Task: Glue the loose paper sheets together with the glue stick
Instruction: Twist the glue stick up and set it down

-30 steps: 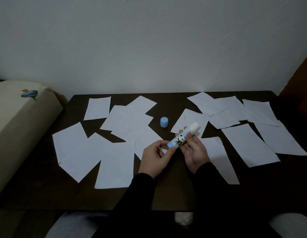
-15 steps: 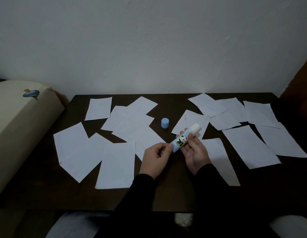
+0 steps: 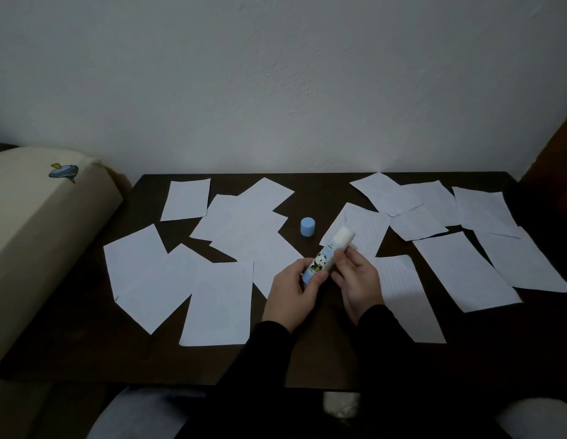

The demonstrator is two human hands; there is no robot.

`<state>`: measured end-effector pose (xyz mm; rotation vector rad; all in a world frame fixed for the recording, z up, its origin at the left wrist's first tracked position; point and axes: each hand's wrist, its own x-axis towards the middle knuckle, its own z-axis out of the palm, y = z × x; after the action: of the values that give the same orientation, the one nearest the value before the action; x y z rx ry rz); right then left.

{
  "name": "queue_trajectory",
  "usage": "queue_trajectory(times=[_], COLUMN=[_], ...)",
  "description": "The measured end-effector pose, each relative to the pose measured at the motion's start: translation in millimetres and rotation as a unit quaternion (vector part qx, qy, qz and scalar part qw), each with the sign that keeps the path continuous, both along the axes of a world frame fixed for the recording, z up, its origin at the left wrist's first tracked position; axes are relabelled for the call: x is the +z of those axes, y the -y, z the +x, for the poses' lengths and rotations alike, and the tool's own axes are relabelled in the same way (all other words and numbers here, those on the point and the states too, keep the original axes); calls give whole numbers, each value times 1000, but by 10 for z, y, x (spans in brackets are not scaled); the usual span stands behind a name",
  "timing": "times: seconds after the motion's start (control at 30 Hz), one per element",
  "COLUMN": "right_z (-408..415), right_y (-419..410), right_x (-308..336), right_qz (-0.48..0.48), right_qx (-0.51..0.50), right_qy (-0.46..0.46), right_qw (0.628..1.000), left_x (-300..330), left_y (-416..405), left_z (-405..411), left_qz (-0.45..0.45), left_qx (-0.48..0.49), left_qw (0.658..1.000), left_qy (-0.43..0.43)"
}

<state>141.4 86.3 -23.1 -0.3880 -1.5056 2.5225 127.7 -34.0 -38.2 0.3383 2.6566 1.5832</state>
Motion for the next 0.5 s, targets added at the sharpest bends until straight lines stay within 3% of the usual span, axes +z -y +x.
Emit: queue_trajectory(times=[0.07,0.17,0.3,0.43,0.5], right_z=[-14,-25,7,-28,-34], right_y=[10,54,181,240,249], right_x=[-58,-158,-175,-190,-220], right_qz=[64,257,528,652,677], right_qx=[-13,-3,120,150,153], right_qy=[10,13,-41,-9,-24], right_qw=[998,966,840,743,720], left_x=[8,39,75,105,187], left_y=[0,17,31,56,108], left_z=[17,84,154,126,76], left_qz=[16,82,159,216,233], left_qx=[32,98,140,161,174], left_qw=[999,990,975,963,957], left_qy=[-15,-53,-64,-24,12])
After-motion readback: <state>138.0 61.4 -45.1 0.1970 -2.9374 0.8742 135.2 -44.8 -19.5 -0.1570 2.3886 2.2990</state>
